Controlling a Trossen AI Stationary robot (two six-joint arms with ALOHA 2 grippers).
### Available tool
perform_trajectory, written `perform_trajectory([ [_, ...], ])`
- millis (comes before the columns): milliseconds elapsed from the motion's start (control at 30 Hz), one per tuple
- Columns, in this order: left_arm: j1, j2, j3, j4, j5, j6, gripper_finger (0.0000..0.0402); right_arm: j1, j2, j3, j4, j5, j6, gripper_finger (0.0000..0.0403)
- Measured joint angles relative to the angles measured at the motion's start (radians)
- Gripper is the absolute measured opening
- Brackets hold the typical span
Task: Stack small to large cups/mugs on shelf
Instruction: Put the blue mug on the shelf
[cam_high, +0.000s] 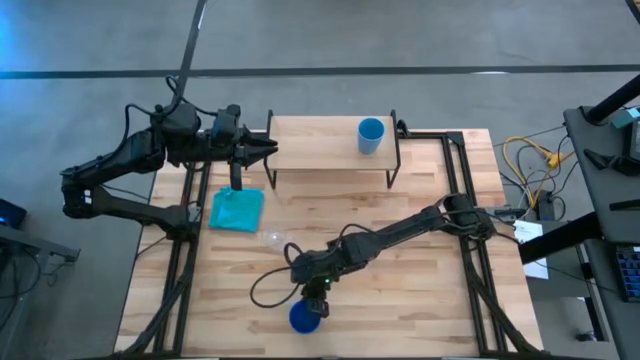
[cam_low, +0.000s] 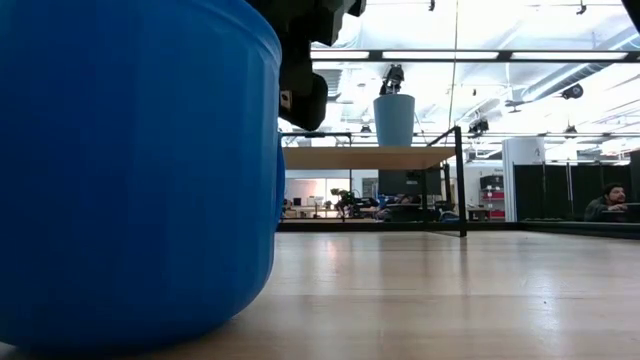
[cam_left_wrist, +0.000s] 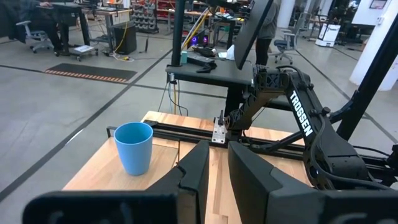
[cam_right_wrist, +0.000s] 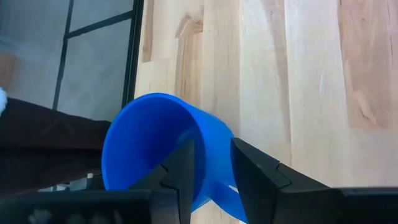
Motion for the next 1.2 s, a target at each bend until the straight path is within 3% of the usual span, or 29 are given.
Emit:
perform_trajectory([
  [900,0.0,0.0,0.0,0.0,0.0,0.008,0.0047,0.0,0.0,-0.073,0.033,-0.002,0.01,0.0096],
  [1200,0.0,0.0,0.0,-0.001,0.0,0.008,0.0047,-0.001,0.0,-0.073,0.032,-0.001,0.01,0.0031],
])
